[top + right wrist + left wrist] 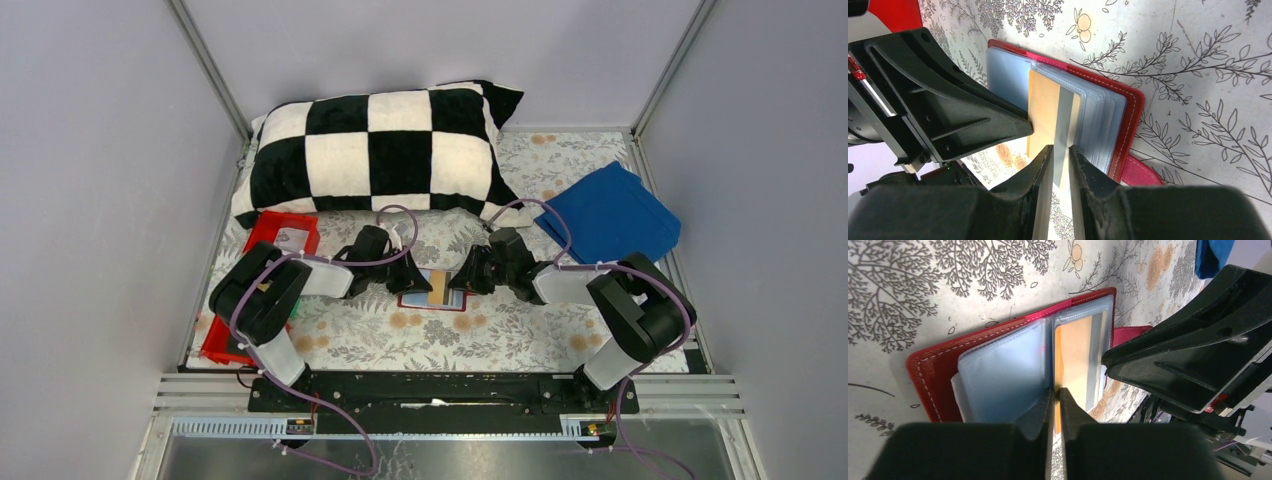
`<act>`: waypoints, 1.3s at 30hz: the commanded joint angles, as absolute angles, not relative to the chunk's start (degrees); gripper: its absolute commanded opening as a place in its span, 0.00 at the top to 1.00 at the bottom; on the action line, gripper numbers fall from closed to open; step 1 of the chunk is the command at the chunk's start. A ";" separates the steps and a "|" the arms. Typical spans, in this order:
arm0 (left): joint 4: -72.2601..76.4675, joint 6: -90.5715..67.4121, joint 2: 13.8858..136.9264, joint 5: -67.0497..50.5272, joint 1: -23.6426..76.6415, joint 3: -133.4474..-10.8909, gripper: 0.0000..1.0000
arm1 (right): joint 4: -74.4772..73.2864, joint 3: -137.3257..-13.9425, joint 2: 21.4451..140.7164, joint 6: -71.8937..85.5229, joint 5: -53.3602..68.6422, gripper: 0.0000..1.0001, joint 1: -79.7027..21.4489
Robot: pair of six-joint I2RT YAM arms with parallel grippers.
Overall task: Take the credit cards out of the card holder
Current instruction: Remove the credit card from the card holder.
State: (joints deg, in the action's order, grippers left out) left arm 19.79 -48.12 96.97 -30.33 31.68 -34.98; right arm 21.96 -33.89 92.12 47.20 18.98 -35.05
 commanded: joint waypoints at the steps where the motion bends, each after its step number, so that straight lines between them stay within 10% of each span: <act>1: 24.92 -48.63 98.00 -32.80 31.55 -34.70 0.96 | 20.20 -33.64 94.13 47.09 18.38 0.75 -36.00; 29: 13.66 -42.47 90.50 -30.10 25.93 -34.66 1.00 | 17.93 -31.48 95.69 48.47 15.01 0.75 -35.94; 34: 14.67 -42.97 91.22 -31.72 25.90 -34.72 0.63 | 17.66 -32.17 94.15 48.42 15.76 0.75 -35.92; 39: 17.07 -44.58 92.17 -31.79 25.93 -33.54 0.55 | 15.87 -33.88 91.49 48.35 16.78 0.74 -35.94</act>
